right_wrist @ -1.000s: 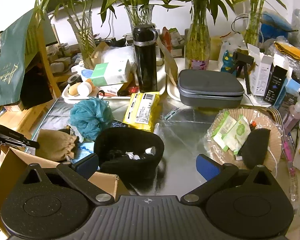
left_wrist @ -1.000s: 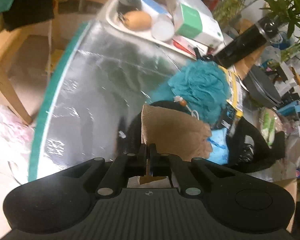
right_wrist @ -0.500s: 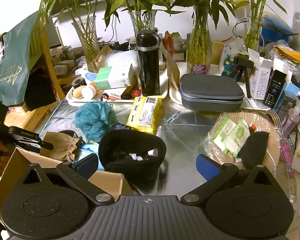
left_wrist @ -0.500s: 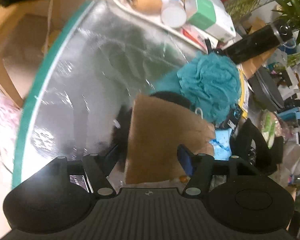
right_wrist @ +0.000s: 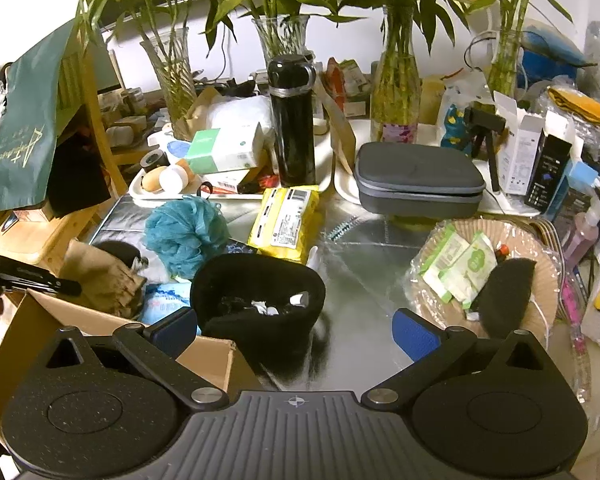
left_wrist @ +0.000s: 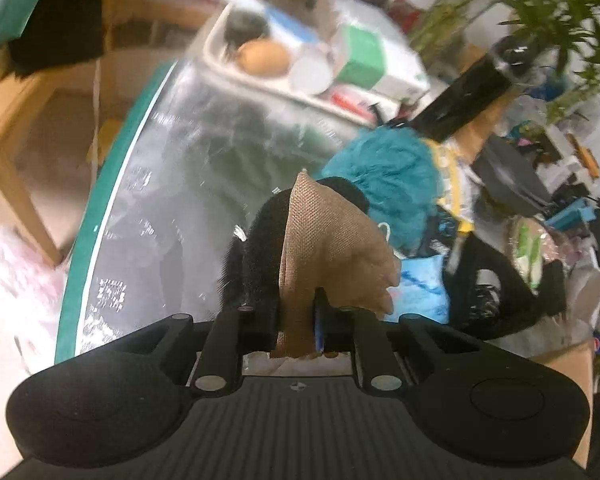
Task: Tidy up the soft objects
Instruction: 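Carry the held burlap pouch upward with the left gripper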
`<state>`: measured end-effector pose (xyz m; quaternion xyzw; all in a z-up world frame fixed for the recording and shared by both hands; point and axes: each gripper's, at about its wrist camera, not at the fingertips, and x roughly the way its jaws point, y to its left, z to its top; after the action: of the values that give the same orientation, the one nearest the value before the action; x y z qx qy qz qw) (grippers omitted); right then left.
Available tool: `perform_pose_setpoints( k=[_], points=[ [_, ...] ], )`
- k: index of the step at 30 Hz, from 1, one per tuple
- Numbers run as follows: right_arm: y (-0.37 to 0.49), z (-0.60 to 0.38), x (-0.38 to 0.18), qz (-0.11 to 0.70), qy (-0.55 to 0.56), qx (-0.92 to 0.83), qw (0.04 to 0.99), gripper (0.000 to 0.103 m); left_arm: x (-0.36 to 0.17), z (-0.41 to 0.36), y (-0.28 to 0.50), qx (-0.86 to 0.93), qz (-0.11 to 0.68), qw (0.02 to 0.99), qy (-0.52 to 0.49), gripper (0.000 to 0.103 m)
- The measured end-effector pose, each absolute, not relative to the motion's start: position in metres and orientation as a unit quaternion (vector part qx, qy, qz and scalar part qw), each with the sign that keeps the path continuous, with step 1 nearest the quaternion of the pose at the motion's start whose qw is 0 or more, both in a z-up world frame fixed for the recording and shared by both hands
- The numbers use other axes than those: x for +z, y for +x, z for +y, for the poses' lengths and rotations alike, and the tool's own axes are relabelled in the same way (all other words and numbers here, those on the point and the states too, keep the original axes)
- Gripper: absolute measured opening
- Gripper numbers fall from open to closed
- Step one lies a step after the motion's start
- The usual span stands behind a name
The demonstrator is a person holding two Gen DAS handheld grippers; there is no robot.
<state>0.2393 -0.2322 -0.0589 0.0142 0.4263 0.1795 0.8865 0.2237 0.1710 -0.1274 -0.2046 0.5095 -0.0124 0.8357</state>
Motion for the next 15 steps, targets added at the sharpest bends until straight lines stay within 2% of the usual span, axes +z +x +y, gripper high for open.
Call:
perform_pose_setpoints(
  k=[4,11,13,15],
  points=[
    [0.237,-0.228,-0.057,0.427,0.011,0.186,0.885,0.103,-0.121,0.166,0.222,-0.024,0.488,0.853,-0.184,0.017],
    [0.234,-0.223,-0.054,0.426,0.001,0.192,0.884,0.103,-0.141,0.161,0.239,0.006,0.526,0.84,-0.131,0.022],
    [0.233,-0.223,-0.053,0.426,0.0,0.194,0.884,0.103,-0.141,0.158,0.24,0.016,0.528,0.844,-0.097,0.026],
    [0.232,-0.223,-0.053,0.426,-0.002,0.195,0.884,0.103,-0.14,0.156,0.24,0.026,0.522,0.85,-0.075,0.052]
  ],
)
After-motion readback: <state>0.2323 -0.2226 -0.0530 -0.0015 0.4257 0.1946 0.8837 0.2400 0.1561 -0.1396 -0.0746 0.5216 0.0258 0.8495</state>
